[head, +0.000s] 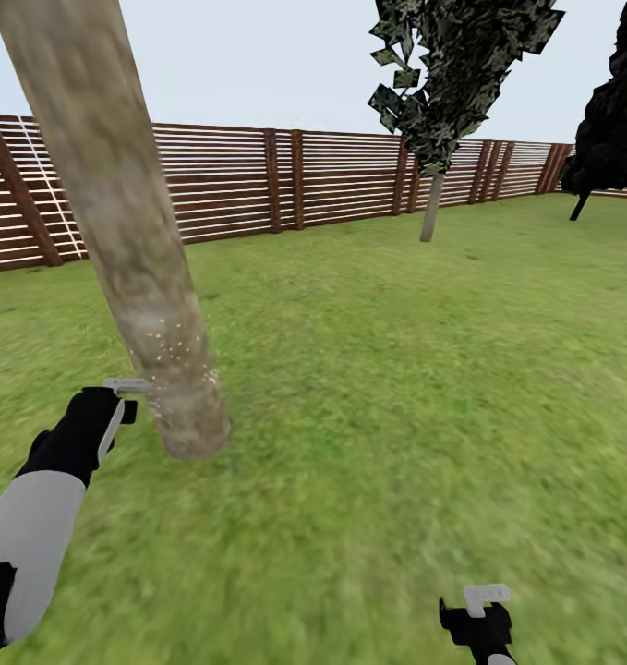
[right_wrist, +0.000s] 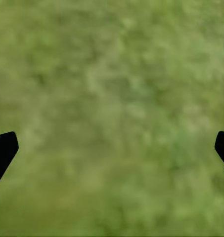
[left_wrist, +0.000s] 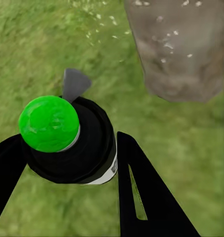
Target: In the garden, pick up the pesticide atomizer on the floor and spray pesticide onto both trees until each tree trunk is fully covered.
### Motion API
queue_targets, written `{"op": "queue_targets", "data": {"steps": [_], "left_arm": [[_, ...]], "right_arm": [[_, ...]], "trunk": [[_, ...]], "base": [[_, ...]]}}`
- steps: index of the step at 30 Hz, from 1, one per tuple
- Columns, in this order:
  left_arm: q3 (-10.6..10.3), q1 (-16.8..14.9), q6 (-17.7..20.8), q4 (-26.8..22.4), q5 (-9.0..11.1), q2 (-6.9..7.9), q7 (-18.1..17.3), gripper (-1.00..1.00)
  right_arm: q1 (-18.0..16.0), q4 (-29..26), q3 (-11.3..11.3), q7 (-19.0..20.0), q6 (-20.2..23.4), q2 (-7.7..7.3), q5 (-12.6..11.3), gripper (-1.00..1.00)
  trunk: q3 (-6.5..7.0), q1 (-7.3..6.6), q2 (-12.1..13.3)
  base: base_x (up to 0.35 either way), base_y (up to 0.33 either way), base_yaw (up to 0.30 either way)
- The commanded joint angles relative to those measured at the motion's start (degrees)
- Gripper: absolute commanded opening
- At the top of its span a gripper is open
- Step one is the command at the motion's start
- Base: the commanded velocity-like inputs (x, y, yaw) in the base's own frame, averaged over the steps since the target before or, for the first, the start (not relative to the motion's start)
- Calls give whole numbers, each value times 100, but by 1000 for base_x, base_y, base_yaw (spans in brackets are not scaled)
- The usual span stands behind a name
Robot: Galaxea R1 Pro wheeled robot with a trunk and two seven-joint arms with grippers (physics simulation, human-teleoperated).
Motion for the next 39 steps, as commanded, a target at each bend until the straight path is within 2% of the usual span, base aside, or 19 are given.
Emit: {"op": "queue_targets", "data": {"steps": [1, 5, 11, 16, 18, 19, 22, 23, 24, 26, 27, 29, 31, 39], "left_arm": [[8, -3, 31, -6, -59, -2, -22, -100], [171, -3, 27, -14, -65, -2, -17, -100], [189, 8, 18, 55, -76, 3, -11, -100], [196, 221, -2, 66, -68, -14, 2, -100], [239, 432, 1, 44, -61, -10, 7, -100], [320, 518, 0, 54, -43, -27, -4, -100], [389, 625, -54, 219, -51, -329, 7, -100], [404, 703, -250, 308, -56, -376, 14, -100], [498, 839, -534, 338, -58, -377, 20, -100], [684, 1007, -731, 338, -58, -374, 14, -100], [799, 1075, -789, 301, -62, -366, 1, -100], [879, 1123, -815, 288, -70, -299, 1, -100], [890, 1130, -824, 308, -68, -228, 14, -100], [885, 1131, -852, 354, -73, -230, 27, -100]], "right_arm": [[-3, 2, 48, -22, -11, 0, -25, 100], [-3, 1, 48, -22, -11, 0, -25, 100], [-3, 1, 48, -22, -11, 0, -25, 100], [-3, 1, 48, -22, -11, 0, -25, 100], [-3, 1, 48, -22, -11, 0, -25, 100], [-3, 1, 48, -22, -11, 0, -25, 100], [-3, 3, 42, -22, -4, 0, -25, 100], [-3, 4, 40, -25, -3, 0, -25, 100], [-3, 5, 40, -28, -2, 0, -25, 100], [-3, 6, 39, -29, -2, 0, -25, 100], [-3, 8, 39, -26, -2, 0, -25, 100], [-3, 4, 41, -23, -2, 0, -25, 100], [-3, 3, 39, -24, -4, 0, -25, 100], [-3, 6, 48, -25, -9, 0, -25, 100]], "trunk": [[-5, 1, -2], [-5, 1, -2], [-5, 1, -2], [-5, 1, -2], [-5, 1, -2], [-5, 1, -2], [-5, 1, -2], [-5, 1, -2], [-5, 1, -2], [-5, 1, -2], [-5, 1, -2], [-5, 1, -2], [-5, 1, -2], [-5, 1, -2]], "base": [[94, -223, 0], [17, -265, 0], [-27, -274, 11], [19, -274, 254], [104, -274, 269], [135, -271, 124], [149, -267, 30], [154, -265, 4], [155, -265, 2], [155, -265, 1], [128, -266, 0], [132, -261, 0], [213, -210, 3], [242, -185, 235]]}}
